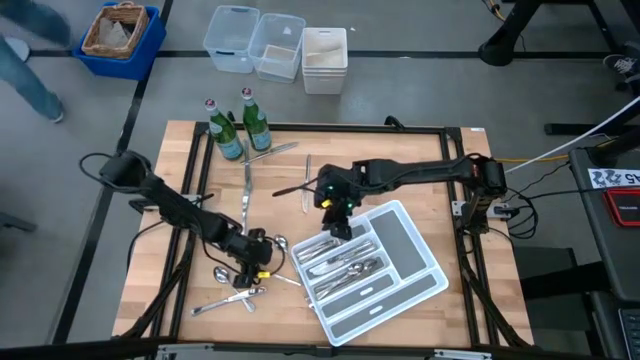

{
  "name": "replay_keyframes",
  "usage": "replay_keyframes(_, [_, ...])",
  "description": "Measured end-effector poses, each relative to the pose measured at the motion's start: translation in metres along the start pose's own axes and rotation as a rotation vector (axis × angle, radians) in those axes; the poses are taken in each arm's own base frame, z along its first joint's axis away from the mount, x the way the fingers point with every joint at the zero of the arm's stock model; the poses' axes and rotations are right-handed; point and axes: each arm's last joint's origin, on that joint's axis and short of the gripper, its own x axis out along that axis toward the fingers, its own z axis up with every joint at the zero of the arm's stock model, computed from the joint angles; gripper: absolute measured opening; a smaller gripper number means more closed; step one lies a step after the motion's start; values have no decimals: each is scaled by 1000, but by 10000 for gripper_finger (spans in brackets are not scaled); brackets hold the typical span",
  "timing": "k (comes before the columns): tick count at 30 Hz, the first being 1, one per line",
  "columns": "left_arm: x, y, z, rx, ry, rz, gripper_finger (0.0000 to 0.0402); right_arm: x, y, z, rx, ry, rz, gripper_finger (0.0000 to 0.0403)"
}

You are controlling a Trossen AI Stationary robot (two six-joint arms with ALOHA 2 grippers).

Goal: Sort silverware
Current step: Put the silver spoon into the white silverware tray

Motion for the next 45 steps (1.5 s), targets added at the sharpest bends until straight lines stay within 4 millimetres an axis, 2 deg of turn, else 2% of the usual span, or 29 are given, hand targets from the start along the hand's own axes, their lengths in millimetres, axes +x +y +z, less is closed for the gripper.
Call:
replay_keyframes(10, [15, -2, -6, 61, 47, 49, 127, -31, 17, 27, -39, -86, 10, 117])
replay_keyframes(16, [15, -1, -8, 63, 57, 83, 67, -43, 24, 37, -57, -127, 15, 117])
replay_keyframes(22, [15, 1, -10, 102, 78, 109, 11, -46, 25, 39, -61, -135, 17, 117])
replay_keyframes(30, [13, 1, -9, 97, 73, 109, 6, -45, 24, 35, -46, -102, 13, 117])
replay_keyframes(45, [-20, -5, 4, 120, 64, 109, 3, -45, 23, 25, -12, -4, 3, 117])
